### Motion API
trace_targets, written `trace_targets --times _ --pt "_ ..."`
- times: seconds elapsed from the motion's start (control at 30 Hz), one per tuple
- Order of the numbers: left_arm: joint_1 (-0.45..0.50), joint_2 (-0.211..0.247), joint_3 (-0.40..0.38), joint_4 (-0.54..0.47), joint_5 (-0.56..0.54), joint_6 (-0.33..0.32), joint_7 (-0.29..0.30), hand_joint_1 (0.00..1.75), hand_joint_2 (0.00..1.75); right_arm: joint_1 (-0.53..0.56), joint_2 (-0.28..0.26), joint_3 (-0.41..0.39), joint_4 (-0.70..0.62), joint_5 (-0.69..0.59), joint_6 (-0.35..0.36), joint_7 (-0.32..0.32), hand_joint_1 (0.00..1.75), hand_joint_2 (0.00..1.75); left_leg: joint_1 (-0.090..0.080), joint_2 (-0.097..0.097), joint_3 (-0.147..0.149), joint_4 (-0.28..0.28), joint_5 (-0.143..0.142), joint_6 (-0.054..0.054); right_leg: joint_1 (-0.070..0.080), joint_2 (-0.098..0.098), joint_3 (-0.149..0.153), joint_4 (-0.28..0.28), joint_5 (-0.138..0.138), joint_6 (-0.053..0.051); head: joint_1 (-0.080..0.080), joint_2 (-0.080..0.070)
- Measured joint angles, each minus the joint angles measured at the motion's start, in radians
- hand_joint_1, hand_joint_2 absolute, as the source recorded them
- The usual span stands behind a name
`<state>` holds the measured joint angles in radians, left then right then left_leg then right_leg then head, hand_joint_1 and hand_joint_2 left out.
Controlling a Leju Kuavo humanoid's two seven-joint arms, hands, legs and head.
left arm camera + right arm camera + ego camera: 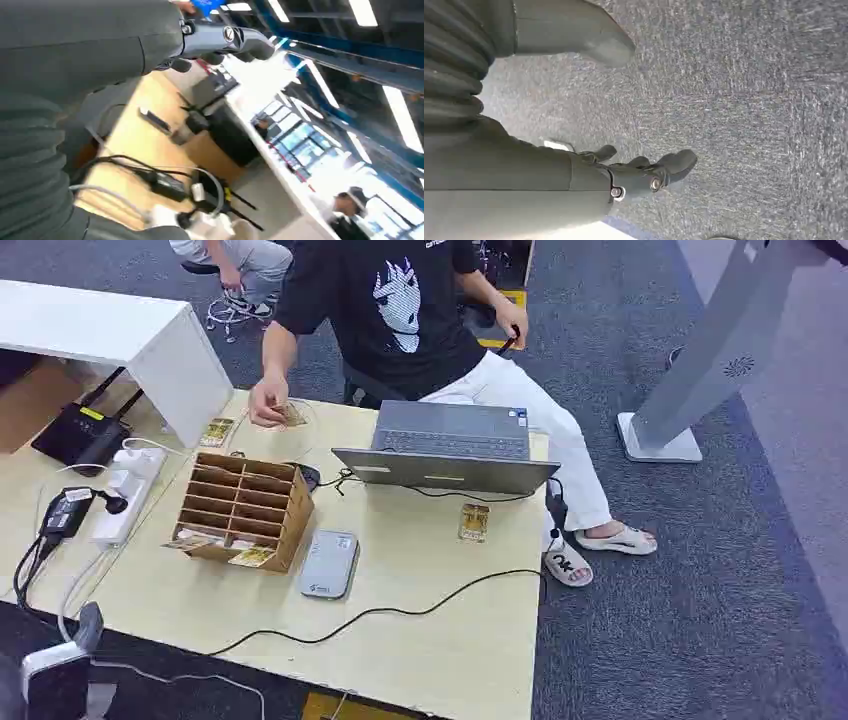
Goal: Pass the card to the sensor for recognition and then transmit it.
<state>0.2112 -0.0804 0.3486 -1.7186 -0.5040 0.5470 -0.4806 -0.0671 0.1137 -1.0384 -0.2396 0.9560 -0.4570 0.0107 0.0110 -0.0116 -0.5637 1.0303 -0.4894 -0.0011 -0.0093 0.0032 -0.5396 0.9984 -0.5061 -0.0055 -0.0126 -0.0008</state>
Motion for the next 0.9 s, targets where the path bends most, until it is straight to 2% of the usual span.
trace_targets --times 0.23,0.57,0.67,0.9 --pt "-0.135 0.110 -0.060 0.025 -0.109 -0.067 0.118 0.00 1.75 -0.004 0.000 0.000 0.007 0.060 0.016 0.022 0.00 1.75 0.000 0.000 0.000 0.000 0.001 0.000 0.000 0.001 0.001 0.000 0.001 0.001 0.000 0.000" --pt "-0.317 0.215 -0.091 0.204 -0.258 -0.111 0.232 0.00 1.75 -0.008 0.000 0.003 0.011 0.126 0.038 0.060 0.00 1.75 0.000 0.001 -0.001 0.001 0.001 0.000 0.000 0.001 0.001 0.001 0.002 0.001 0.000 0.000" --pt "-0.332 0.226 -0.094 0.223 -0.281 -0.113 0.245 0.00 1.75 -0.008 0.000 0.003 0.011 0.135 0.040 0.063 0.00 1.75 0.000 0.004 -0.001 0.001 0.001 0.000 0.000 0.004 -0.002 0.001 0.002 0.001 0.000 0.000" --pt "-0.450 0.245 -0.148 0.366 -0.402 -0.084 0.282 0.00 1.75 -0.013 0.000 0.027 0.014 0.177 0.053 0.062 0.00 1.75 0.000 0.003 -0.003 0.002 0.002 0.001 0.000 0.004 -0.002 0.001 0.003 0.002 0.000 0.000"
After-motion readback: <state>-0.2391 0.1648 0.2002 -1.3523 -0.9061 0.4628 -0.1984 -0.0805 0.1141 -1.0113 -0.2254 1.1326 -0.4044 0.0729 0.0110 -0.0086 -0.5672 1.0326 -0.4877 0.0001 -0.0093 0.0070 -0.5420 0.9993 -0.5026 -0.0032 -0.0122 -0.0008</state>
